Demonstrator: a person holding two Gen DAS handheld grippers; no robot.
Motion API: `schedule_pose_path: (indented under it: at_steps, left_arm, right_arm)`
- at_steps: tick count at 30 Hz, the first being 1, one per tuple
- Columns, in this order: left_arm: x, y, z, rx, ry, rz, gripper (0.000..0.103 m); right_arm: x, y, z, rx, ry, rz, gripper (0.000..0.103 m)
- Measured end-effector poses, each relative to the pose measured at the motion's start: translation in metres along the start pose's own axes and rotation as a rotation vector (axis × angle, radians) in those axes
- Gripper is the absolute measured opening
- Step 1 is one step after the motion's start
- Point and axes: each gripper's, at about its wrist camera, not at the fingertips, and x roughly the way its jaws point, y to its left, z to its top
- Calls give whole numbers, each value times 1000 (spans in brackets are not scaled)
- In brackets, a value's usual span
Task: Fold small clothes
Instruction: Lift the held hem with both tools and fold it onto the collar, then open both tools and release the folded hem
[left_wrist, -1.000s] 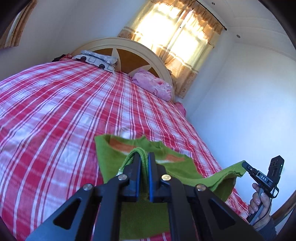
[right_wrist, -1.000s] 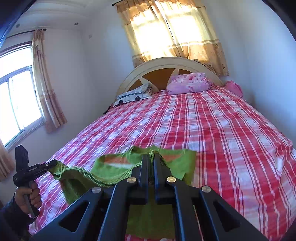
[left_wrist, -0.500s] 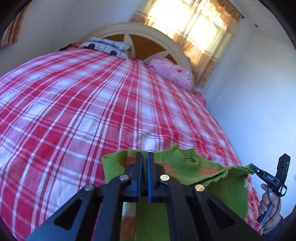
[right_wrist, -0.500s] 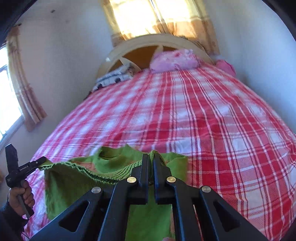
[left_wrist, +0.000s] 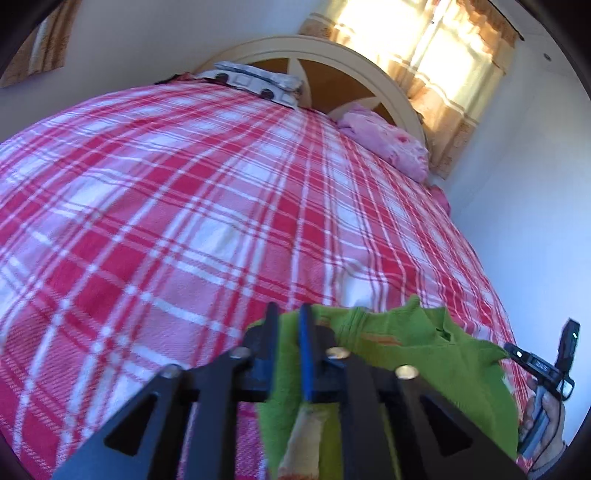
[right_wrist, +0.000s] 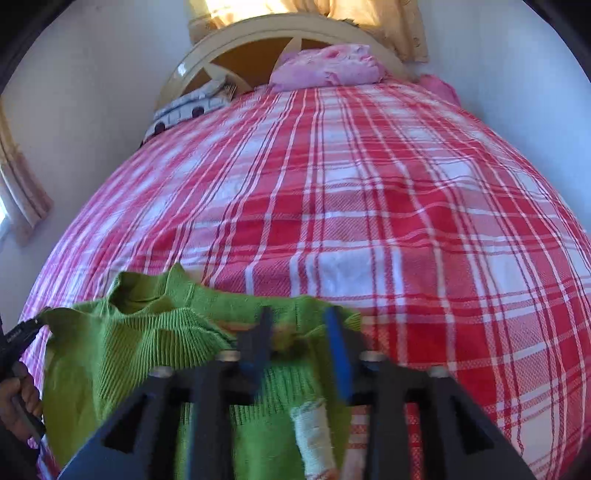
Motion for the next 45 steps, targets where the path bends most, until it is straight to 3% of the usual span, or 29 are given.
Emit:
schedule_pose_path:
  at_steps: [1,3,9,11,14,19,20,22,23,26,31,37,41,43,44,45]
  left_arm:
    - [-5,4,-1,-3,-10,1,33]
    - [-13,6,-6,4,-16,2,38]
    - [-2,-22,-13,155,90,-36,39]
    - [2,-30,-11,205,84,-15,39]
    - [9,-37,-7,249,104,-51,39]
    - [32,-50,-8,338,160,-30,39]
    - [38,-52,-9,355,180,-16,34]
    - [46,-54,-13,380,207,5,6]
    - [48,-54,-15,384,217,3,5]
    - [39,-52,-13,390,170,4,5]
    - [21,-34,6,260,67,-27,5]
    - [53,-31,0,231,121,21,5]
    - [56,-31,-5,238,127,32,6]
    - [52,-30,-3,237,116,44,14]
    - [49,-29,-2,231,108,56,14]
    - [46,-27,-1,219,102,57,14]
  right_arm:
    - [-3,-3,-2,7,-2,-2,44]
    - [-11,-8,-8,10,-6,-9,44]
    - [-19,-7,-15,-45,8,27,44]
    - [-18,0,-13,-75,12,48,44]
    - [-14,18,-9,-160,26,59,44]
    - [22,39,-6,-263,130,20,44]
    - [27,41,-8,-274,144,4,44]
    - [36,45,-9,-311,154,-46,20]
    - [38,46,-10,-320,159,-52,0]
    - [30,47,-9,-332,121,-63,0]
    - [4,35,5,-265,-10,-89,0]
    - [22,20,10,-207,-4,-163,0]
    - [25,17,5,-206,4,-149,0]
    - [16,21,3,-201,3,-77,0]
    - [12,25,3,-208,9,-62,6]
    - [8,30,1,-224,16,-61,33]
